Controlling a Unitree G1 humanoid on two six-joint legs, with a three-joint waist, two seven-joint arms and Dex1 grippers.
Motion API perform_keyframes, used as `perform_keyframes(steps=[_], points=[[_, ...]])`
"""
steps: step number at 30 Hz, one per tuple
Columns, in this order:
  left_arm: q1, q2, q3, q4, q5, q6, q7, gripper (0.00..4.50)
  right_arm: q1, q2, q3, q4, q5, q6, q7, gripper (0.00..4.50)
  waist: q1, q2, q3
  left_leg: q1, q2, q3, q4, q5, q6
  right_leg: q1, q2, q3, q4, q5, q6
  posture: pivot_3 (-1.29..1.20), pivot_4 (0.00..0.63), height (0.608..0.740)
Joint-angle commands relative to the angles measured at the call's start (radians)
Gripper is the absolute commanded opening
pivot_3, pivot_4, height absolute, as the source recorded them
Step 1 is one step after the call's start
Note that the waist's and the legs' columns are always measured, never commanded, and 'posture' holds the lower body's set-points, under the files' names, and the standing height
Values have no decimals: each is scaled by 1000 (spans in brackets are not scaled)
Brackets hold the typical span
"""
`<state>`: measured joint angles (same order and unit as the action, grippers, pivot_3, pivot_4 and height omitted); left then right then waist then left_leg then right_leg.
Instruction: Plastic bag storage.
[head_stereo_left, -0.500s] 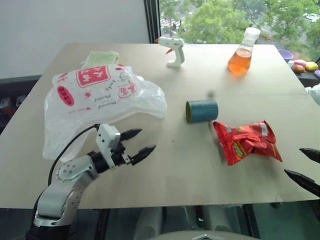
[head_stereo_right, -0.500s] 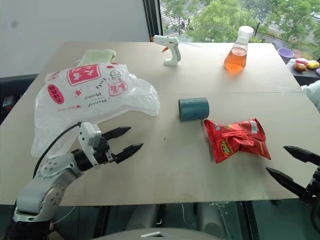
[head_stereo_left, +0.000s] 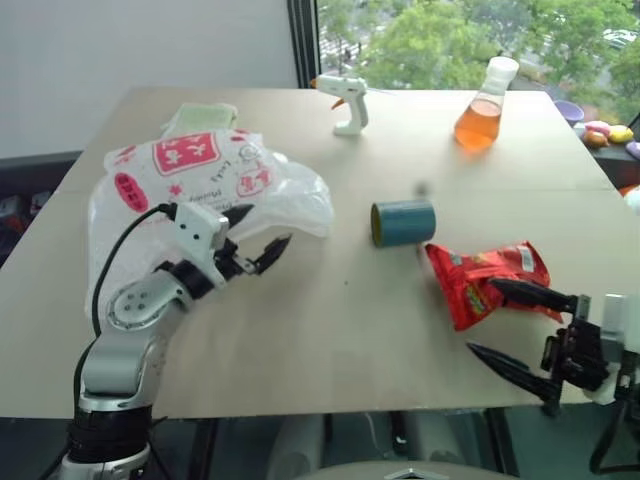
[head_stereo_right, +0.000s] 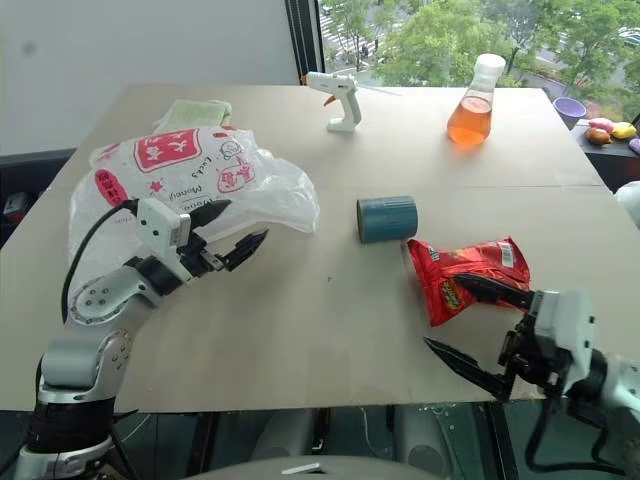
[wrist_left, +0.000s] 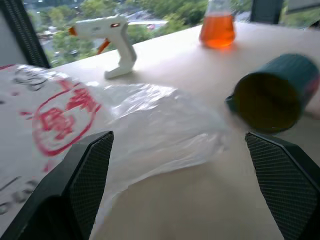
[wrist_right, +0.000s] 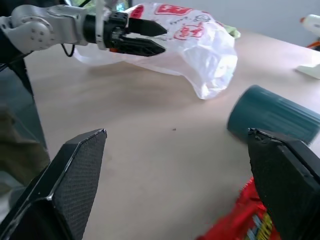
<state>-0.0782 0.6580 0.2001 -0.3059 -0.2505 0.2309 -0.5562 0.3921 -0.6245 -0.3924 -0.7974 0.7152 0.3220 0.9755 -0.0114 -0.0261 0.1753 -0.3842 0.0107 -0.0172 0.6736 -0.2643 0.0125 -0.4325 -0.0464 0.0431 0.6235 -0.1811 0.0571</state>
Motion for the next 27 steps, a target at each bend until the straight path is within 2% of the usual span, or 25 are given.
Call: perform_keyframes(steps=[1, 5, 11, 18, 27], points=[[28, 42, 41, 0, 105, -103, 24, 4406, -4, -8, 11, -51, 4, -30, -14, 4500, 1, 0, 0, 0, 0, 0, 0, 0, 0, 0, 0, 0, 0, 0, 0, 0, 150, 739], [17, 98, 49, 100, 255, -179, 95, 4406, -2, -8, 31, -63, -11, -45, -28, 4500, 1, 0, 0, 1, 0, 0, -1, 0, 0, 0, 0, 0, 0, 0, 0, 0, 150, 739], [-80, 184, -52, 257, 440, -226, 116, 4406, -26, -14, 54, -86, -14, -44, -70, 4500, 3, 0, 0, 1, 0, 0, -1, 0, 0, 0, -1, -1, 1, 0, 0, 0, 150, 739], [-202, 177, -115, 408, 472, -288, 99, 4406, -67, 19, 66, -120, 33, -53, -143, 4500, 0, -1, 0, 1, 0, 1, -2, 0, 0, 0, -1, -1, 0, 0, 0, 0, 150, 739], [-232, 175, -156, 476, 477, -328, 72, 4406, -157, 18, 108, -140, 98, -27, -223, 4500, 0, -1, 0, 1, 0, 1, -2, 0, 0, 0, -1, 0, 0, 0, 0, 0, 150, 739]])
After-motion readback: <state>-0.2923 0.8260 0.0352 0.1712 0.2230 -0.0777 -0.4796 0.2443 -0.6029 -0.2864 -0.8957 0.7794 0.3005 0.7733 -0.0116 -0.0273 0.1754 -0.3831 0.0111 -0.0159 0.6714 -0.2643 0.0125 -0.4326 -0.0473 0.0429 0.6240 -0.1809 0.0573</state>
